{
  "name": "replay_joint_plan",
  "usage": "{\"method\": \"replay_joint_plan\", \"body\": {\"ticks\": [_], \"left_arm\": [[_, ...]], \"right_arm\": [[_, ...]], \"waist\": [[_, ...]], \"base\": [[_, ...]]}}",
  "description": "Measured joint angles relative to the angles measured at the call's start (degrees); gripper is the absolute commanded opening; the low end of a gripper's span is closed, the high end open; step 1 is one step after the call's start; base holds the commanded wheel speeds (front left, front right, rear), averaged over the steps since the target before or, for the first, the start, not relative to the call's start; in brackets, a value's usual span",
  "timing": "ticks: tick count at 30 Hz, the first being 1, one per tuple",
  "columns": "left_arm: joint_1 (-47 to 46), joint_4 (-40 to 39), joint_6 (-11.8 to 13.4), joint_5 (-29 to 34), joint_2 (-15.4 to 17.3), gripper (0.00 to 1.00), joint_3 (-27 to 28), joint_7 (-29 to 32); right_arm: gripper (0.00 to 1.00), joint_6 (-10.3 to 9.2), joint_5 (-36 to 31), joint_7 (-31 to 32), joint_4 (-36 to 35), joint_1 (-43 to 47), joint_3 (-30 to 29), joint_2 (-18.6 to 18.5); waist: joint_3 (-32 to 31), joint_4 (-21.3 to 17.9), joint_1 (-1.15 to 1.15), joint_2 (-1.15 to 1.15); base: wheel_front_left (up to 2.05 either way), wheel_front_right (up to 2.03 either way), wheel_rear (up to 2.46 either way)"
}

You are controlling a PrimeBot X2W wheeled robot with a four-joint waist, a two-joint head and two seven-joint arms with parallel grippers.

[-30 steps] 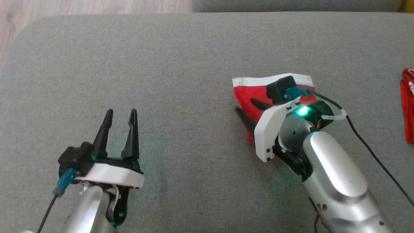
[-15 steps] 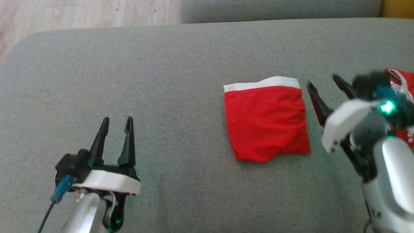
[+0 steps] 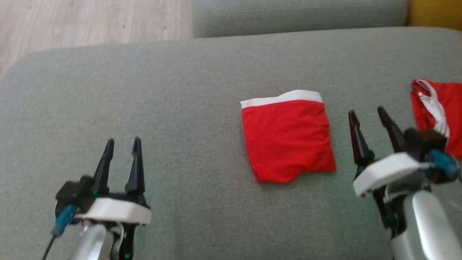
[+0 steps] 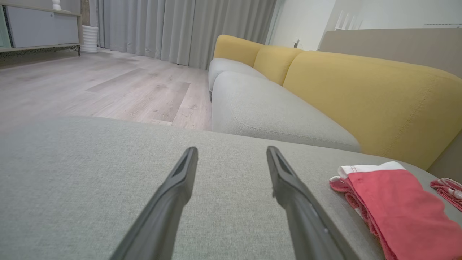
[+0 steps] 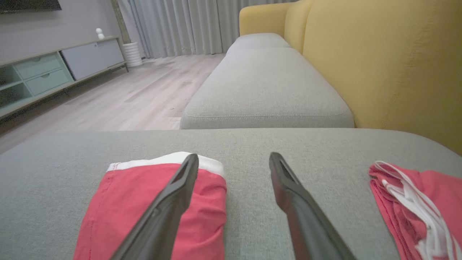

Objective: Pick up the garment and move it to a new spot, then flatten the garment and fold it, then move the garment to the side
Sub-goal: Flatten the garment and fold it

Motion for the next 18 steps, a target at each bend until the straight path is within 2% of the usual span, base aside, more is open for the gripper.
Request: {"method": "replay_joint_plan", "body": {"ticks": [4, 12, 18], "left_arm": [[3.1, -0.4, 0.5, 0.8, 0.0, 1.0, 1.7, 0.0], [9.5, -0.5, 1.3, 1.1, 0.1, 1.0, 3.7, 0.0], [10.4, -0.5, 2.0, 1.5, 0.1, 1.0, 3.7, 0.0]], "right_arm": [[1.0, 0.0, 1.1, -3.5, -0.4, 3.7, 0.4, 0.6], [1.0, 0.0, 4.5, -4.4, -0.5, 8.3, 2.3, 0.8], [1.0, 0.0, 4.7, -4.9, 0.1, 8.6, 2.3, 0.8]], "waist": [[-2.0, -1.2, 0.0, 0.0], [-6.0, -4.2, -0.01, 0.0], [-7.2, -5.4, -0.01, 0.0]], "base": [[0.0, 0.0, 0.0], [0.0, 0.0, 0.0], [0.0, 0.0, 0.0]]}}
